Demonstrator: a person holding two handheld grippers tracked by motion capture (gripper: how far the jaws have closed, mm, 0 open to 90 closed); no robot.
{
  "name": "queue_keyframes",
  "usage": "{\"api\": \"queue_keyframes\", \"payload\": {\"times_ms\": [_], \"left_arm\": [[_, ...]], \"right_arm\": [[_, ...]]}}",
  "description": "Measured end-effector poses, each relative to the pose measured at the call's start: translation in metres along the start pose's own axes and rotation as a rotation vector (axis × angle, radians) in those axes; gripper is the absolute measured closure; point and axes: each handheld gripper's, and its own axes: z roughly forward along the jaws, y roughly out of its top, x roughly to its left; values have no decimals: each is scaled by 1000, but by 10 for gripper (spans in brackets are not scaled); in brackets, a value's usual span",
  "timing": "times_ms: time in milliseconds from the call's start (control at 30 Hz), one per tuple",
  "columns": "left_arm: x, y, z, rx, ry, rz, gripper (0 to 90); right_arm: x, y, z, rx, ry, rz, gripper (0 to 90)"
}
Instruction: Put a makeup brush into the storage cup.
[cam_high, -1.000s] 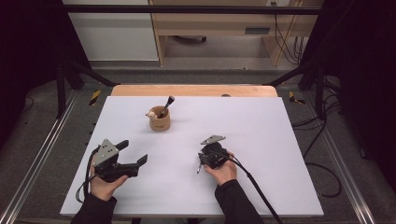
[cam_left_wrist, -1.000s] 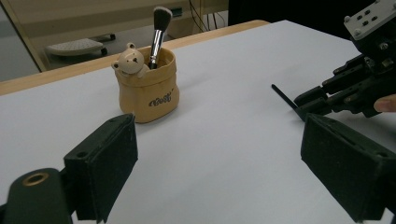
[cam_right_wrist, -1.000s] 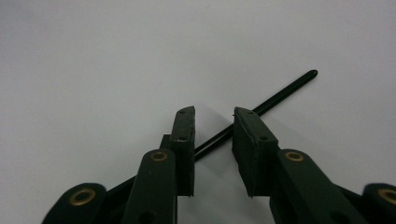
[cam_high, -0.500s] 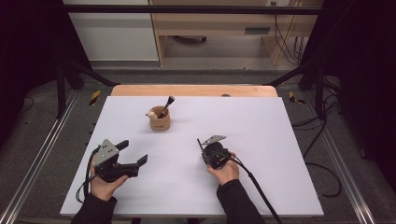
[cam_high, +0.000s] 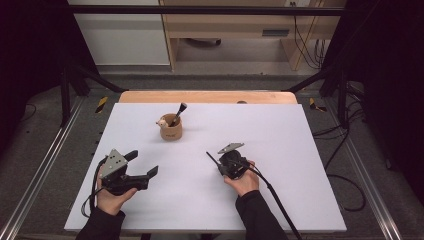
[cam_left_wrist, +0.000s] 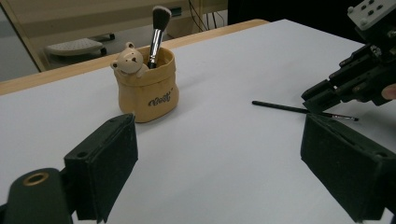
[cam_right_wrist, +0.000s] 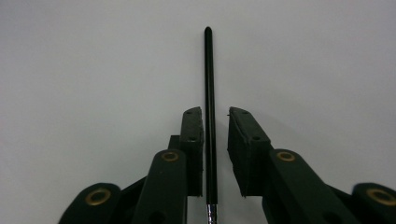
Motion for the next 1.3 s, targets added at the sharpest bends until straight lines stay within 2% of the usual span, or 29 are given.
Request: {"api": "queue_keyframes", "payload": {"times_ms": [33,67,133,233,367,400,433,700,1100,1167,1200,1233,1300], "left_arm": [[0,0,0,0,-1,0,105],[0,0,0,1,-1,0,105],[0,0,0,1,-2,-1,105],[0,0,0,1,-2,-1,105],[0,0,-1,-1,-1,-4,106],[0,0,-1,-2,-2,-5,106],[1,0,-1,-2,-3,-5,106],[1,0,-1,-4,-4,-7,107],[1,0,-1,-1,-3,-7,107],[1,0,-1,-1,-3,-7,107],[1,0,-1,-2,-3,-7,107],[1,0,-1,-1,-3,-6,107],[1,0,-1,1,-3,-4,107]], "right_arm": [[-3,3,-4,-1,18,5,700],[-4,6,-6,8,21,19,680],[-6,8,-8,23,23,15,663],[-6,18,-13,51,28,-20,611],[-5,27,-14,83,38,-25,593],[-3,33,-12,116,31,-53,593],[-3,33,-12,116,31,-53,593],[1,40,2,240,34,-104,642],[3,37,13,316,33,-111,722],[5,36,14,335,35,-99,737],[5,36,14,331,38,-113,744],[6,36,14,337,35,-99,750],[6,36,14,336,43,-122,784]]}}
